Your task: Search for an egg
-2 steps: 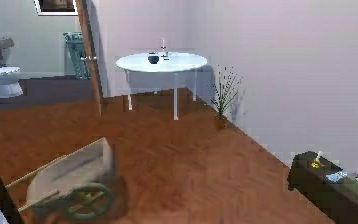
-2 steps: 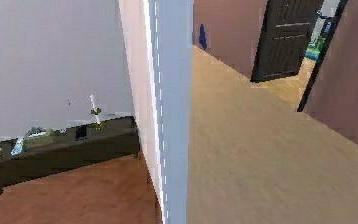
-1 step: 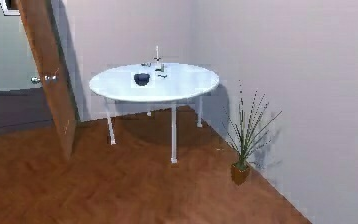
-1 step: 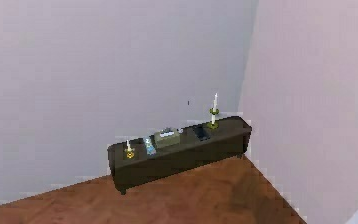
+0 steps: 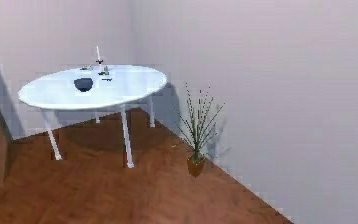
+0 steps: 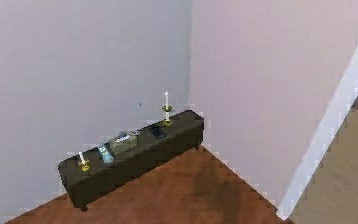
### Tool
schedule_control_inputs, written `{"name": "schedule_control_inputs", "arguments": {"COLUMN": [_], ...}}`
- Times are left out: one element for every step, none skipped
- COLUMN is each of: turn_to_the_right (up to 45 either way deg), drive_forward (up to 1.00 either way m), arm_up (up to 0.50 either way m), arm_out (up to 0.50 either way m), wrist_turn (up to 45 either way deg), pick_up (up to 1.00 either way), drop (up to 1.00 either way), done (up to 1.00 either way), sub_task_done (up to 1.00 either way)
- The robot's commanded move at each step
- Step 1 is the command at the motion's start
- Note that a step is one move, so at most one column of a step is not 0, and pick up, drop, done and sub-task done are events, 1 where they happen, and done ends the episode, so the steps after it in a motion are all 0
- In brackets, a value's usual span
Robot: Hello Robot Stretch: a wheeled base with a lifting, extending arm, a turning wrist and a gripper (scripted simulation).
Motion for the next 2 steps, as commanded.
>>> {"name": "schedule_control_inputs", "arguments": {"turn_to_the_right": [0.0, -36.0], "drive_forward": [0.1, 0.0], "arm_up": [0.0, 0.0], "arm_out": [0.0, 0.0], "wrist_turn": [0.0, 0.0], "pick_up": [0.0, 0.0], "drop": [0.0, 0.0], "done": [0.0, 0.0], "sub_task_done": [0.0, 0.0]}}
